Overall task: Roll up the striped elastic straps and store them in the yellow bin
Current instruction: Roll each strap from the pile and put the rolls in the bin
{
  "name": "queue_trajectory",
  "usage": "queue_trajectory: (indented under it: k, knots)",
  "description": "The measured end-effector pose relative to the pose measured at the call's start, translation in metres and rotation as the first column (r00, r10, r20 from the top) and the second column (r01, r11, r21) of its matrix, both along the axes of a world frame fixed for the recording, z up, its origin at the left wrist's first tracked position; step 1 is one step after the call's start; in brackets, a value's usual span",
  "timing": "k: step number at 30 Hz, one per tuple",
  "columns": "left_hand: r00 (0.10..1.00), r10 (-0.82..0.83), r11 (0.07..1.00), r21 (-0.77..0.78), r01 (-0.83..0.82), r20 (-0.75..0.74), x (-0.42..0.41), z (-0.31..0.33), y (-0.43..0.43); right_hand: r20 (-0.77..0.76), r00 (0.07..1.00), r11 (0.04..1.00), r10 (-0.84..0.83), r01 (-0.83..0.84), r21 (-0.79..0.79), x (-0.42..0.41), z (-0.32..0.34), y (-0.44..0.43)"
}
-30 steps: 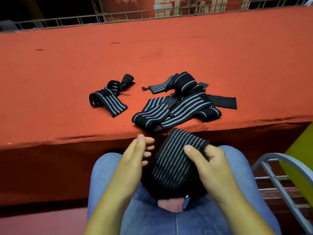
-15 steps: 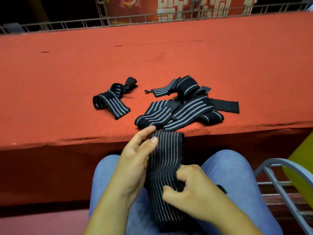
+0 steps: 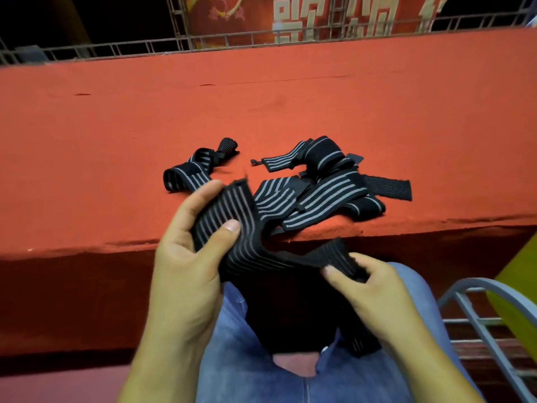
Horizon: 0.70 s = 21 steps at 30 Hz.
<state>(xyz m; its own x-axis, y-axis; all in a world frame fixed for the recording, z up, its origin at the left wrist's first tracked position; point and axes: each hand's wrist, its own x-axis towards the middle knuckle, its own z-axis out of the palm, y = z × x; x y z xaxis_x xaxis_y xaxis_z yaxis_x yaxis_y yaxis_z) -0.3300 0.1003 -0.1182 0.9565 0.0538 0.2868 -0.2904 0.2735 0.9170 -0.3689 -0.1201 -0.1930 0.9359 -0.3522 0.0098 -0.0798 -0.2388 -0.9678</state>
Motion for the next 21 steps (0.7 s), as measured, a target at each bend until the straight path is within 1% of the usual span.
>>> queue_trajectory:
  k: [2,4,6,9,11,13,16,19,21]
  knots:
    - [0.992,0.118,0.993,-0.001,-0.118,0.039,0.001,0.005,0.005,0.035,0.997,0.976,-0.065,0.056,0.209,0.001,0.002,-0.004]
    - [0.982,0.173,0.983,0.043,-0.177,0.073,0.001,0.008,0.007,0.071,0.992,0.890,-0.103,0.060,0.452,0.001,0.005,-0.005]
    - [0.986,0.133,0.974,0.171,-0.148,0.096,-0.002,0.006,0.002,0.098,0.991,0.815,-0.094,0.020,0.578,0.002,0.012,-0.002]
    - [0.999,-0.029,0.942,0.334,0.014,0.042,-0.009,-0.008,-0.014,0.175,0.982,0.700,-0.070,-0.077,0.710,0.001,0.025,0.007]
    - [0.994,-0.106,0.913,0.395,0.100,-0.007,-0.016,-0.016,-0.027,0.196,0.980,0.630,-0.040,-0.128,0.766,0.000,0.034,0.013]
    - [0.990,-0.140,0.900,0.413,0.141,-0.031,-0.020,-0.023,-0.037,0.190,0.982,0.585,-0.008,-0.149,0.797,-0.002,0.038,0.017]
    - [0.992,-0.125,0.914,0.387,0.125,-0.026,-0.020,-0.030,-0.044,0.153,0.987,0.579,0.042,-0.149,0.802,-0.005,0.041,0.018]
    - [0.995,-0.097,0.928,0.360,0.100,-0.029,-0.016,-0.033,-0.043,0.172,0.981,0.520,0.087,-0.192,0.832,-0.009,0.042,0.023]
    - [0.997,-0.067,0.934,0.349,0.073,-0.028,-0.014,-0.034,-0.040,0.195,0.977,0.517,0.085,-0.210,0.830,-0.010,0.042,0.026]
